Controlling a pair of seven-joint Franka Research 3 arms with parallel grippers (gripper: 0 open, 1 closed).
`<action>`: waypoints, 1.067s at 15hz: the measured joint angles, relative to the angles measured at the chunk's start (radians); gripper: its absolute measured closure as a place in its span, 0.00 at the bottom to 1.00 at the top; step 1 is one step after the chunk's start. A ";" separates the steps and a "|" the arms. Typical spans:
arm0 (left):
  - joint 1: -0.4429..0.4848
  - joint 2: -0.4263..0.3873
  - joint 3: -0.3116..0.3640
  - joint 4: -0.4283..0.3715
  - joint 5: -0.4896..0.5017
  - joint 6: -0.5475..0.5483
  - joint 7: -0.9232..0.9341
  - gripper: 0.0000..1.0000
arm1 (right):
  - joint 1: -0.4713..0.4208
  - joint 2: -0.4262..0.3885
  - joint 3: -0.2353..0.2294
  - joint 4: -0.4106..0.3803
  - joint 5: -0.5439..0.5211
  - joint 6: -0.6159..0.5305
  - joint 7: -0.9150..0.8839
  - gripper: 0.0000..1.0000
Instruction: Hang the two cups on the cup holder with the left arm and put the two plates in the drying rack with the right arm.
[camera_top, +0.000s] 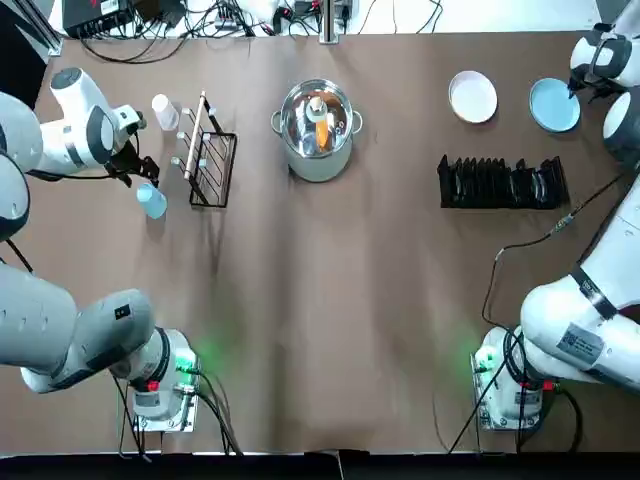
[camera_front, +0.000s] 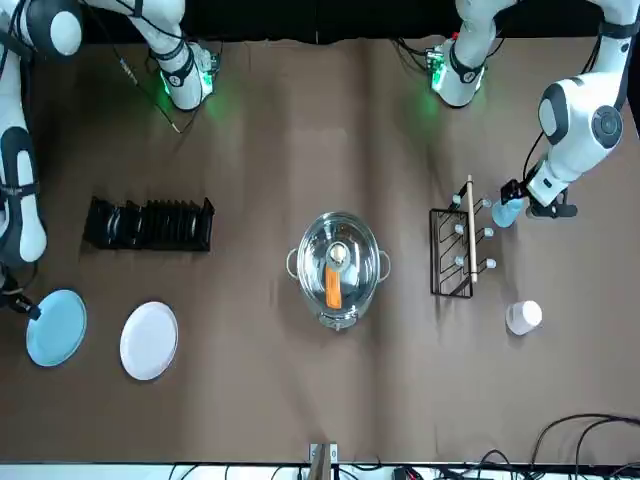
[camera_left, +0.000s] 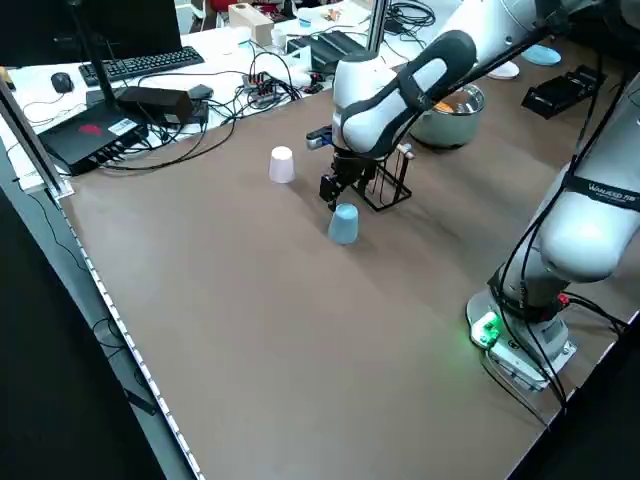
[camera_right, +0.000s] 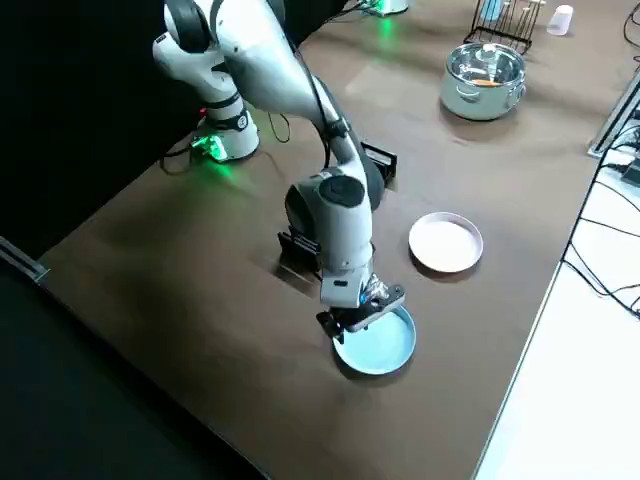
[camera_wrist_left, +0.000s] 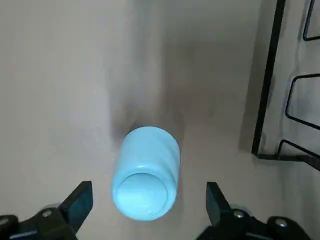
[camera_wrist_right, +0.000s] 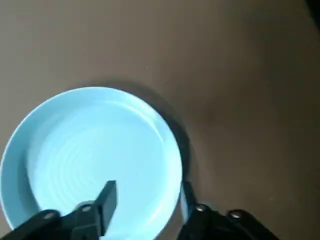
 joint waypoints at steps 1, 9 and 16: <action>-0.001 0.003 0.000 -0.007 0.000 0.014 0.002 0.00 | -0.017 0.017 0.019 0.011 0.007 0.000 0.000 0.43; -0.002 0.049 -0.003 -0.035 0.000 0.089 0.003 0.00 | -0.120 0.061 0.088 0.024 0.052 -0.010 -0.045 0.53; -0.002 0.077 -0.003 -0.036 0.000 0.133 0.003 0.07 | -0.130 0.086 0.089 0.024 0.055 -0.009 -0.070 0.59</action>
